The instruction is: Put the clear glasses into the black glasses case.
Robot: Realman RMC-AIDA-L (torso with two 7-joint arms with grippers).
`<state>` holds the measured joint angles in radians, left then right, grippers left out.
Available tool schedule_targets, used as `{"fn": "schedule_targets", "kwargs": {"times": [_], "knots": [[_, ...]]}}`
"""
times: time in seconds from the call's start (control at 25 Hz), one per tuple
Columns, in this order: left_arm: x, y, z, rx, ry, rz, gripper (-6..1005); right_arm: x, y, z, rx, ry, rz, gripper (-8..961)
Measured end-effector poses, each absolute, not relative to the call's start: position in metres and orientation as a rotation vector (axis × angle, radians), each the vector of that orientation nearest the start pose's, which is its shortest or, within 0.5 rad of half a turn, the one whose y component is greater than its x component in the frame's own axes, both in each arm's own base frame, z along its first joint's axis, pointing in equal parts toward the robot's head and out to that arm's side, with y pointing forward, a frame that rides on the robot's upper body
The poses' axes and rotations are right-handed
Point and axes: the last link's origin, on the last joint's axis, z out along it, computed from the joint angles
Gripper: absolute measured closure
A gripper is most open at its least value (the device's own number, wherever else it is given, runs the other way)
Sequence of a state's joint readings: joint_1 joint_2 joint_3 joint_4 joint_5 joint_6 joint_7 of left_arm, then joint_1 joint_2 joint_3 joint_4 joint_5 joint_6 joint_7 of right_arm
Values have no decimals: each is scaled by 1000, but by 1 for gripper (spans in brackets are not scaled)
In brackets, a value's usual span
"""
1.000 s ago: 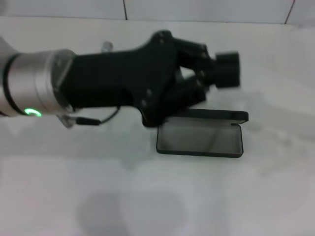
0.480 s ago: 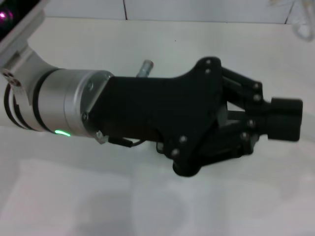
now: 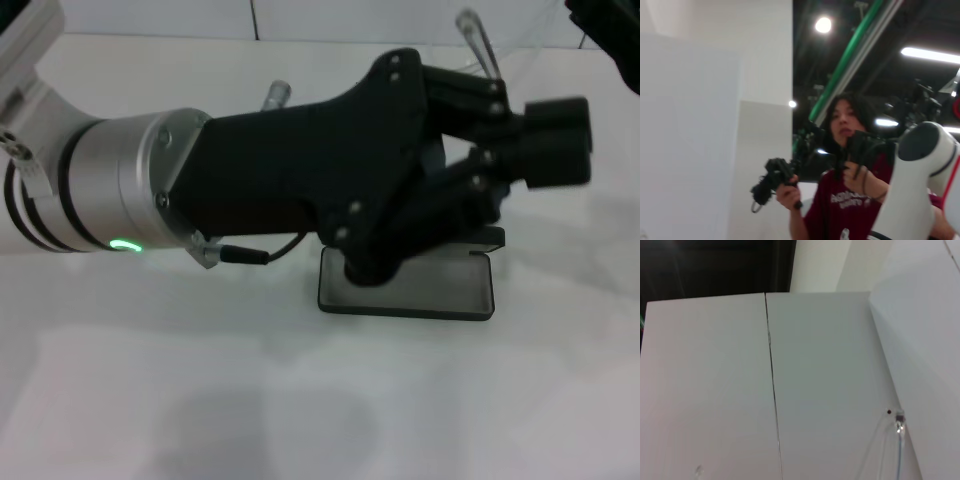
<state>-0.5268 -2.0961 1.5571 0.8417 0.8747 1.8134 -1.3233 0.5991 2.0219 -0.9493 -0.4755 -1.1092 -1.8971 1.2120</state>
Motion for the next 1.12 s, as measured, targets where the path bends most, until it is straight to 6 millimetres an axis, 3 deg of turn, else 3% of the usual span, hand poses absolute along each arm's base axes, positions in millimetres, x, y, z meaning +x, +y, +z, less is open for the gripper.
{"fn": "schedule_targets", "kwargs": {"times": [1.12], "knots": [[-109, 303, 0, -2615, -175, -1909, 915, 157, 332, 24, -2572, 135, 1633, 850]]}}
